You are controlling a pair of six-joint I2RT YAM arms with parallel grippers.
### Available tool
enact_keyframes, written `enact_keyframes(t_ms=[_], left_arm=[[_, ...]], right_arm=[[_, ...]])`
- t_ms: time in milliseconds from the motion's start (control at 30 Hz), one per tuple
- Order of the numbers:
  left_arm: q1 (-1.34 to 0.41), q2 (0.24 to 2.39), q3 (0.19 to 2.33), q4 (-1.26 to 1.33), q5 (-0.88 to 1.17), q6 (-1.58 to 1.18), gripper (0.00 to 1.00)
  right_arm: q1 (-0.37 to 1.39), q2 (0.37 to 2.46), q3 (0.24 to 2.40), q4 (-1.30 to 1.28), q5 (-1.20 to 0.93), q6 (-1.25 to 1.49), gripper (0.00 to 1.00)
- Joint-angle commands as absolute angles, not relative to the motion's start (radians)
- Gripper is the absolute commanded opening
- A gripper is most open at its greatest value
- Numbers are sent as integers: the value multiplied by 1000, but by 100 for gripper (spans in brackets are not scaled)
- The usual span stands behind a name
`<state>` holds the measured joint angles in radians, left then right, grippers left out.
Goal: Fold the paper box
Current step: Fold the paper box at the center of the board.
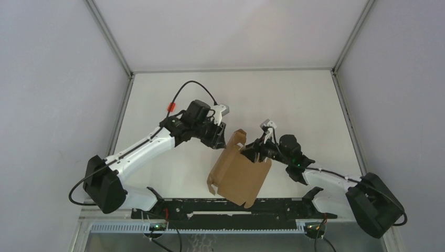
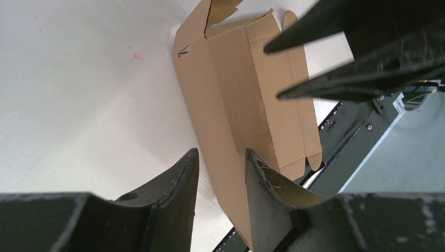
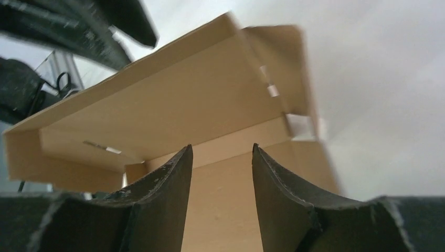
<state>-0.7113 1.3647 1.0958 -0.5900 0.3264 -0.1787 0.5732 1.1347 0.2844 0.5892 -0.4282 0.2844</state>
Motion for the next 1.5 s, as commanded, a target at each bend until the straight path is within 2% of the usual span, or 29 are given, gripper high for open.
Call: enact_keyframes(t_ms=[0,167,300,567,767,1100,1267,1367,1467], left_arm=[[-716,1296,1093,-585,303,-198,43],[-716,1260,1066,-572,296,-212,45],[-716,1247,1036,-545,313,-223,46],[-715,1239,995,-486,343,-248,46],[-697,1187,987,-479,364,-261,48],[-678,1179,942,-393,443,-317,48],[-677,1156,945,-394,409,-330,47],[-610,1108,964,-454,276,-380,48],[-419,1084,911,-470,268,-460,38]], right_arm=[[696,1026,301,450,-249,349,53],[818,1014,287,405,-169,419,53],[883,1152,263,513,-124,496,49],[886,1446,277,695,-146,596,43],[872,1466,282,680,-125,624,40],[855,1477,276,693,-127,633,40],[851,1481,276,690,-127,638,40],[842,1487,272,696,-134,646,39],[838,1486,270,700,-137,645,39]])
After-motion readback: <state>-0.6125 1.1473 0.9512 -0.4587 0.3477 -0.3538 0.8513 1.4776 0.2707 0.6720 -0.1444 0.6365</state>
